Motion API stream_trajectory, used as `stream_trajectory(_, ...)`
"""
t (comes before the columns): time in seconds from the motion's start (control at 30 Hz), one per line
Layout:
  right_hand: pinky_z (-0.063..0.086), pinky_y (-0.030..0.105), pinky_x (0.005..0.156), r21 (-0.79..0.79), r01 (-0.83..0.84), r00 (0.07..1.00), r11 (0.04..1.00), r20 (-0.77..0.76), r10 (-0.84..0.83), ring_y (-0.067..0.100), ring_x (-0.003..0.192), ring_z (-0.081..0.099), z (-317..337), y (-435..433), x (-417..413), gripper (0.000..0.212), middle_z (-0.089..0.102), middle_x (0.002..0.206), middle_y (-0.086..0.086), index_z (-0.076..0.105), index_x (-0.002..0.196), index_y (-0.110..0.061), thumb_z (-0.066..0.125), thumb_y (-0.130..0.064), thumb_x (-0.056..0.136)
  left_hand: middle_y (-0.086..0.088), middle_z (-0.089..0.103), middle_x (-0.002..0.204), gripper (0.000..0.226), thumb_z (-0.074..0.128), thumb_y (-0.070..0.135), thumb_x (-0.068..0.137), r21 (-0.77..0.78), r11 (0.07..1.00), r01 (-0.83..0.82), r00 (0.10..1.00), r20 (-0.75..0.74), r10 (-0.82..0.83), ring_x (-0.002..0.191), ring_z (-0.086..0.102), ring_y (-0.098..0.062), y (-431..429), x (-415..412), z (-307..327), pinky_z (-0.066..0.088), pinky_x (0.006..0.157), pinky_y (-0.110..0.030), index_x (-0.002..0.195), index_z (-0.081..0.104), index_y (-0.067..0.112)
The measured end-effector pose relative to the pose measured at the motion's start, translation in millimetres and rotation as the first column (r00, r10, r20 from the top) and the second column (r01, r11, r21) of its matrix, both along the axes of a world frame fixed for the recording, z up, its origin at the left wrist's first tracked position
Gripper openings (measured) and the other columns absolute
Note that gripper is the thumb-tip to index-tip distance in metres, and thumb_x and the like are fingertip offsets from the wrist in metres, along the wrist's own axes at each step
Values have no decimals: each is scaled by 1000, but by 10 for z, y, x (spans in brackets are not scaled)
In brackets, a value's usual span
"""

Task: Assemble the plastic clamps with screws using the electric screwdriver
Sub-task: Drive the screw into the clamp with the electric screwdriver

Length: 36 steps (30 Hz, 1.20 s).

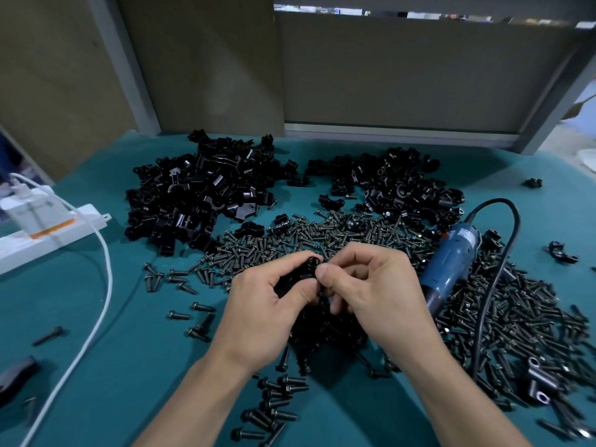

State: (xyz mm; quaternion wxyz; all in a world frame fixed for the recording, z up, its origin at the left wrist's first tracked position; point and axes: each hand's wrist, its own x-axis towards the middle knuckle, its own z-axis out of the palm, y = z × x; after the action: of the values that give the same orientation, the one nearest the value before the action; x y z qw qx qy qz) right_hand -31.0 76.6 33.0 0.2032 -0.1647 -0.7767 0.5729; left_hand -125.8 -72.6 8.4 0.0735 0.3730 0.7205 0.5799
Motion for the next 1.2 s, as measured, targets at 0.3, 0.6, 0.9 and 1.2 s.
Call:
stream_trajectory(0.3,42,22,49,396,-33,997,918,83,0,14,54,56,21,13,23,31,64,63,-4,64,71,-24,62,-26,102,29,76,104,36,76,25,94,-70,997,-45,999,-31,43,94,74,2,-40,-17,-43,58,82,-18,124,73,45)
stream_trajectory(0.6,43,18,50,306,-1,997,952,73,-23,7,53,58,61,-10,30,18,67,63,-4,65,84,-29,62,-31,101,21,78,105,31,66,34,92,-15,999,-36,998,44,36,94,75,-2,23,15,-17,61,86,-29,120,74,45)
stream_trajectory(0.9,36,19,51,405,-34,998,914,68,7,7,53,44,24,-44,2,42,50,57,-9,48,64,-29,53,-29,106,18,79,95,34,66,51,87,-16,997,-70,998,7,70,83,76,-19,3,46,-20,62,78,-40,120,73,50)
stream_trajectory(1.2,45,26,54,317,-60,996,947,82,36,5,54,55,75,-26,39,26,66,65,-4,64,79,-30,59,-40,102,22,79,97,27,77,32,90,-9,998,-56,998,-20,55,89,76,0,-2,16,-9,59,78,-18,112,78,47)
